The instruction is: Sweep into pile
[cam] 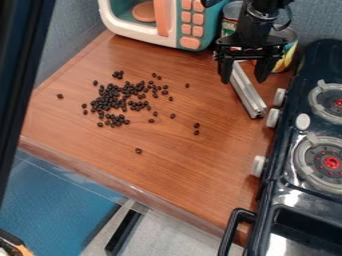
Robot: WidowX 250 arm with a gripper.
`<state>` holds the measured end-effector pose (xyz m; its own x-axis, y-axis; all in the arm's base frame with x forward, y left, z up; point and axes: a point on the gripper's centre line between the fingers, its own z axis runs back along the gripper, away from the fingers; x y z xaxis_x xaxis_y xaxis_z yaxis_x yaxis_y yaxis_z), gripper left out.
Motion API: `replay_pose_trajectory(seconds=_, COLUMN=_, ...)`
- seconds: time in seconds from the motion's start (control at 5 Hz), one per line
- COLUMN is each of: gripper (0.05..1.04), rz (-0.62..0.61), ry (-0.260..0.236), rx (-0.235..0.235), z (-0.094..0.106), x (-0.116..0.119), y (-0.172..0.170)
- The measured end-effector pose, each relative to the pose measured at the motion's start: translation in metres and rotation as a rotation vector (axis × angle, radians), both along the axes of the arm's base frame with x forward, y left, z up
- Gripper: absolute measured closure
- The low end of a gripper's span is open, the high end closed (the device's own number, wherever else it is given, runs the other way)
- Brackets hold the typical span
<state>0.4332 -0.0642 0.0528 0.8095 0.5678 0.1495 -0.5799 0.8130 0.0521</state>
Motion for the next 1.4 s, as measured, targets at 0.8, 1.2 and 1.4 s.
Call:
replay_pose_trajectory(seconds=0.8, gripper=0.132, rz=0.015, ry=0.071, rx=-0.006, z=-0.033, x=-0.001, y=-0.003)
replay_pose_trajectory(seconds=1.2, gripper=0.696, rz=0.009, ry=0.071, rx=-0.02, z=-0.031, x=0.0, y=-0.004)
replay_pose_trajectory(seconds=1.4, gripper=0.715, rz=0.002, ry=0.072, rx=-0.023, z=-0.032, x=0.0, y=-0.003)
